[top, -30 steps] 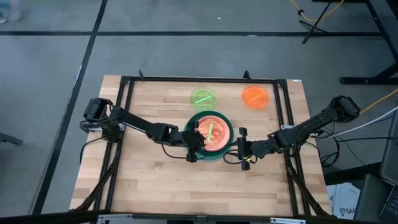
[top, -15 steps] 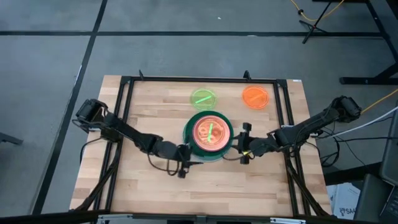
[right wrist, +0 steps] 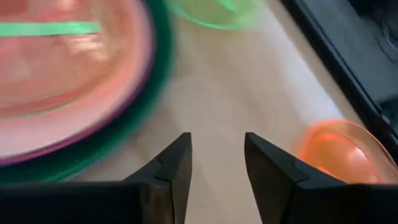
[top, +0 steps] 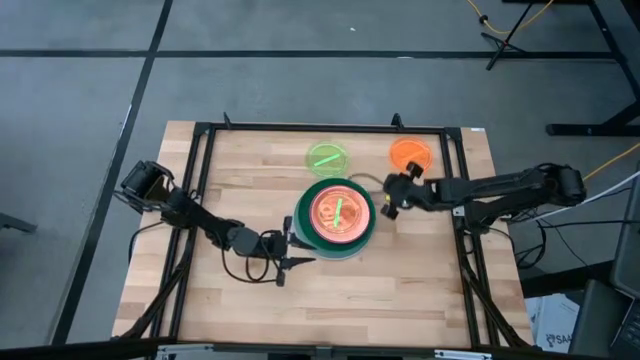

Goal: Stack plastic plates
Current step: Stack the orange plate on top of green plate

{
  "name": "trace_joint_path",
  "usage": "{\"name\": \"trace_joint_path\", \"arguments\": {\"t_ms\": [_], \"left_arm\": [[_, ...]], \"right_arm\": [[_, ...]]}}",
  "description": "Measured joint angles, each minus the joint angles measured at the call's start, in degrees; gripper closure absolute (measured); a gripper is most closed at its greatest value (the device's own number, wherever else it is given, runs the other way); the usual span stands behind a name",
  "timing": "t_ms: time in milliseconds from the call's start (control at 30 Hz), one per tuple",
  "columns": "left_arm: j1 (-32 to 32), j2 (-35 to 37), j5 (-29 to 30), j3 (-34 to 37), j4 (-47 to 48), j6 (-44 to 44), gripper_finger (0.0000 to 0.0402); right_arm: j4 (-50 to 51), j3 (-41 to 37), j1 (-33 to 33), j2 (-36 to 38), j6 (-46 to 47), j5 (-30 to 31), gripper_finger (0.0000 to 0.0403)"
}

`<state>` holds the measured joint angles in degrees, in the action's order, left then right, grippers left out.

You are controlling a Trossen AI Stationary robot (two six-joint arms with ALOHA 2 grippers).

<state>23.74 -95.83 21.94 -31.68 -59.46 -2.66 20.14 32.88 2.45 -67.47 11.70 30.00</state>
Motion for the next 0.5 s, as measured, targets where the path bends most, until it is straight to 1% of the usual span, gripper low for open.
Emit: {"name": "trace_joint_path", "arguments": {"t_ms": [100,233,333,500], "left_arm": [[0.06,0.0,-0.15,0.01,0.61,0.0,0.0282],[0.0,0.0,0.08,0.0,0.83,0.01,0.0282],[-0.25,0.0,0.03,0.0,0.89,0.01,0.0282],[-0.37,0.0,0.16,0.0,0.96,-0.24,0.0282]], "right_arm": [[-0.18,0.0,5.8,-0.71,-0.17,-0.94,0.0265],[-0.56,0.0,13.72,-3.14,-2.73,-5.48,0.0265],[-1.03,0.0,18.51,-5.7,-4.24,-8.23,0.0265],[-3.91,0.0,24.02,-9.74,-4.89,-8.62,0.0265]]}}
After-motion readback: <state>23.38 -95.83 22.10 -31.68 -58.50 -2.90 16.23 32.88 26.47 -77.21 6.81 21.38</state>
